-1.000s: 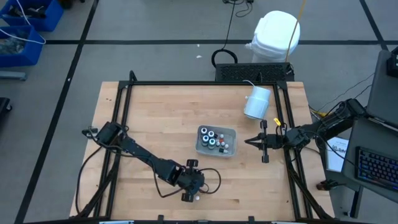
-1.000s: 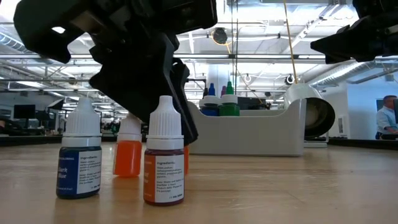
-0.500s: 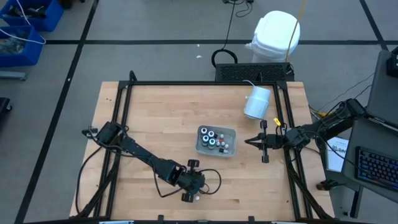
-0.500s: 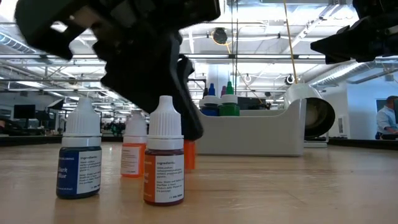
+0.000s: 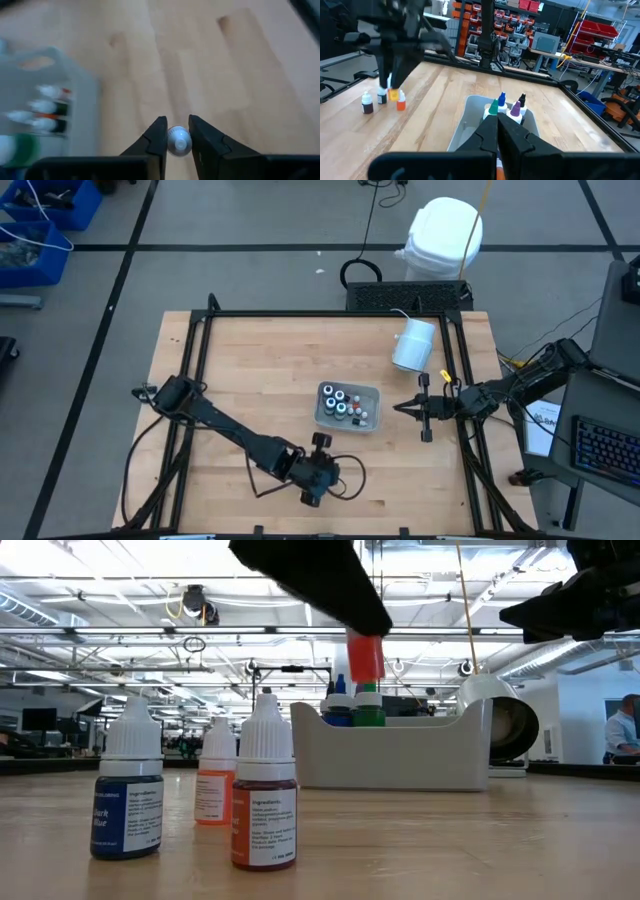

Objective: Pick & Place food coloring
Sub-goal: Put the small yellow bottle into the gray bin

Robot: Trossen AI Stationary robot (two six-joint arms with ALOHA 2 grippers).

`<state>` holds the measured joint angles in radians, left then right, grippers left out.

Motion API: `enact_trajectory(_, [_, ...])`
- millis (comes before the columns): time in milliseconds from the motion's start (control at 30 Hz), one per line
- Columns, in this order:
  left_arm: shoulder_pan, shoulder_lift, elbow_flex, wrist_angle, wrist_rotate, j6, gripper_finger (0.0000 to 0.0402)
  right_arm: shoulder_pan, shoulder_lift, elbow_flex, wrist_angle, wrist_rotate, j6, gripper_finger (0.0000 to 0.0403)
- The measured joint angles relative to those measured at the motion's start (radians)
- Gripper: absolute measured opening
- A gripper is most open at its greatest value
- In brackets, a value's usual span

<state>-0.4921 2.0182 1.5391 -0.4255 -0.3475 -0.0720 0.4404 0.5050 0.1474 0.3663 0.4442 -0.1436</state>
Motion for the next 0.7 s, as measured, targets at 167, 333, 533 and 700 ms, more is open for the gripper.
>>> enact_trajectory(167, [-0.022,-0.010,0.053,-0.080,-0.031,0.083,0.0065,0.000,0.000,0.000,0.002,0.000,0.000,0.0000])
enact_trajectory(333, [-0.023,-0.085,0.060,-0.081,-0.104,0.071,0.0063,0.000,0.000,0.000,0.002,0.000,0.000,0.0000])
enact_trajectory(533, [-0.022,-0.247,0.054,-0.164,-0.159,0.063,0.0063,0.000,0.000,0.000,0.010,0.000,0.001,0.0000])
enact_trajectory(700, [-0.020,-0.405,-0.075,-0.096,-0.164,0.050,0.0063,0.000,0.000,0.000,0.009,-0.003,0.001,0.0000])
